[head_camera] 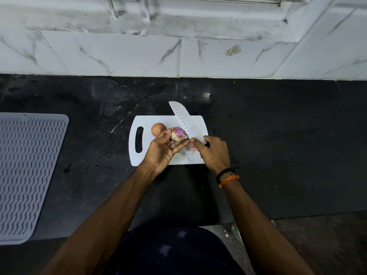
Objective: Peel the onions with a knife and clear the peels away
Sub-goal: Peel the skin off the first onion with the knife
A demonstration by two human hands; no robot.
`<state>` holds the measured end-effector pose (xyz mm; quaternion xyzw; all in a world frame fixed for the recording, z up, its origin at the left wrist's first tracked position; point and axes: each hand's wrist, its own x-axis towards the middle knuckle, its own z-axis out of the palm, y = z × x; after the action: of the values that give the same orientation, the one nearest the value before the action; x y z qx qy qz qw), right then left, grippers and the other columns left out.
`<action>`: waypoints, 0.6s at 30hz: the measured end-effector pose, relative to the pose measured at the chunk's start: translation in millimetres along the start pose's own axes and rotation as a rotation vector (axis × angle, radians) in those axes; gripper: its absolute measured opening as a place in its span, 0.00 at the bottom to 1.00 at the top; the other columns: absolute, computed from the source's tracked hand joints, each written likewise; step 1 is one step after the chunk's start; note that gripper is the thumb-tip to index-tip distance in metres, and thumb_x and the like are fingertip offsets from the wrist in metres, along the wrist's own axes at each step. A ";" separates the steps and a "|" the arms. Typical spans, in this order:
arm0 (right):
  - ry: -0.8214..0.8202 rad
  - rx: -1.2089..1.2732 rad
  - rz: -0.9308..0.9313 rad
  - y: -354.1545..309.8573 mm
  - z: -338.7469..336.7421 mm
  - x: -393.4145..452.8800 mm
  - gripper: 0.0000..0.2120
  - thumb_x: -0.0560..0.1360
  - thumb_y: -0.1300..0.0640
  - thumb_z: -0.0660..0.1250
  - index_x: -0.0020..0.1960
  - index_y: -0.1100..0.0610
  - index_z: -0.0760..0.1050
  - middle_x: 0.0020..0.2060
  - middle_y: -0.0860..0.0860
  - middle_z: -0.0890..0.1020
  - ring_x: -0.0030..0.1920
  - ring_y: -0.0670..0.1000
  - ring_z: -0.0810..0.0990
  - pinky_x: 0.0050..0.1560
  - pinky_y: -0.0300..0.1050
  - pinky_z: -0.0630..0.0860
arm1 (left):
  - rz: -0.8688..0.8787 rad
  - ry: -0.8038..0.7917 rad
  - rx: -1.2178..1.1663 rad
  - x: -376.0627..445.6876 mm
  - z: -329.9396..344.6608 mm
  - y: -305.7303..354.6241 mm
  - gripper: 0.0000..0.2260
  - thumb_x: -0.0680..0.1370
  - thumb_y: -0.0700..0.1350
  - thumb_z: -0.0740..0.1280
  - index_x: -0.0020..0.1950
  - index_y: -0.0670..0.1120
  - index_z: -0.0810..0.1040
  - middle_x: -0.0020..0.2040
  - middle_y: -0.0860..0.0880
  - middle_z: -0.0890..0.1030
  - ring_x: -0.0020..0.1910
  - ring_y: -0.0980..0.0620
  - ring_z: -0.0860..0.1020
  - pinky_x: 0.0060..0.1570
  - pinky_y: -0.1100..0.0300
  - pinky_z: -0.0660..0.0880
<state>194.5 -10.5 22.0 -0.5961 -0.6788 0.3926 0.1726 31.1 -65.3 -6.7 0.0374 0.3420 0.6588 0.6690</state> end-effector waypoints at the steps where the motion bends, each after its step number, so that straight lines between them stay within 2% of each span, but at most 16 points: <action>1: 0.003 0.002 -0.008 -0.2 0.6 -1.0 0.21 0.77 0.45 0.69 0.28 0.51 0.69 0.25 0.47 0.73 0.28 0.48 0.72 0.31 0.41 0.64 | -0.001 0.004 -0.009 -0.1 -0.5 0.6 0.12 0.80 0.38 0.63 0.46 0.42 0.87 0.55 0.37 0.84 0.58 0.36 0.82 0.68 0.38 0.69; 4: 0.033 -0.031 -0.038 -0.4 2.1 -1.5 0.22 0.77 0.42 0.67 0.29 0.51 0.68 0.26 0.50 0.75 0.29 0.50 0.74 0.32 0.43 0.65 | 0.002 0.013 -0.055 1.5 -3.0 1.6 0.07 0.79 0.37 0.65 0.53 0.38 0.82 0.59 0.35 0.81 0.59 0.36 0.81 0.67 0.39 0.71; 8: 0.069 -0.098 -0.118 -2.5 4.8 -3.2 0.23 0.77 0.39 0.67 0.29 0.49 0.66 0.25 0.47 0.72 0.28 0.48 0.71 0.31 0.41 0.62 | 0.015 0.034 -0.064 3.0 -2.1 3.4 0.10 0.76 0.37 0.67 0.57 0.38 0.76 0.61 0.35 0.80 0.59 0.37 0.81 0.63 0.41 0.76; 10: 0.085 -0.143 -0.140 -2.2 7.9 -3.5 0.24 0.75 0.34 0.65 0.33 0.52 0.73 0.27 0.47 0.76 0.29 0.47 0.74 0.32 0.42 0.66 | 0.011 0.052 -0.073 2.8 -1.4 2.9 0.11 0.76 0.37 0.68 0.58 0.38 0.75 0.61 0.36 0.80 0.58 0.39 0.82 0.58 0.44 0.80; 12: 0.125 -0.167 -0.150 -1.1 11.6 -2.3 0.29 0.73 0.28 0.62 0.38 0.55 0.78 0.29 0.49 0.79 0.30 0.48 0.77 0.32 0.43 0.73 | 0.004 0.079 -0.062 2.8 -2.2 2.5 0.11 0.76 0.37 0.67 0.58 0.38 0.75 0.60 0.37 0.80 0.55 0.42 0.83 0.51 0.49 0.83; 15: 0.172 -0.179 -0.159 -5.3 11.8 -1.9 0.27 0.73 0.29 0.63 0.34 0.53 0.74 0.26 0.48 0.76 0.28 0.48 0.76 0.30 0.42 0.70 | -0.005 0.079 -0.034 3.8 -5.1 1.3 0.11 0.77 0.36 0.67 0.59 0.37 0.75 0.63 0.35 0.78 0.56 0.41 0.83 0.53 0.48 0.82; 18: 0.206 -0.223 -0.159 -8.5 12.2 -0.4 0.27 0.74 0.29 0.63 0.31 0.50 0.70 0.25 0.47 0.75 0.28 0.49 0.76 0.31 0.41 0.68 | -0.004 0.082 -0.008 5.3 -5.8 -0.2 0.09 0.78 0.36 0.67 0.57 0.37 0.75 0.60 0.38 0.80 0.55 0.42 0.84 0.52 0.48 0.83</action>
<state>180.2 -14.7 20.7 -0.5931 -0.7418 0.2367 0.2047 27.7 -62.9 -13.4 0.0070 0.3666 0.6597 0.6560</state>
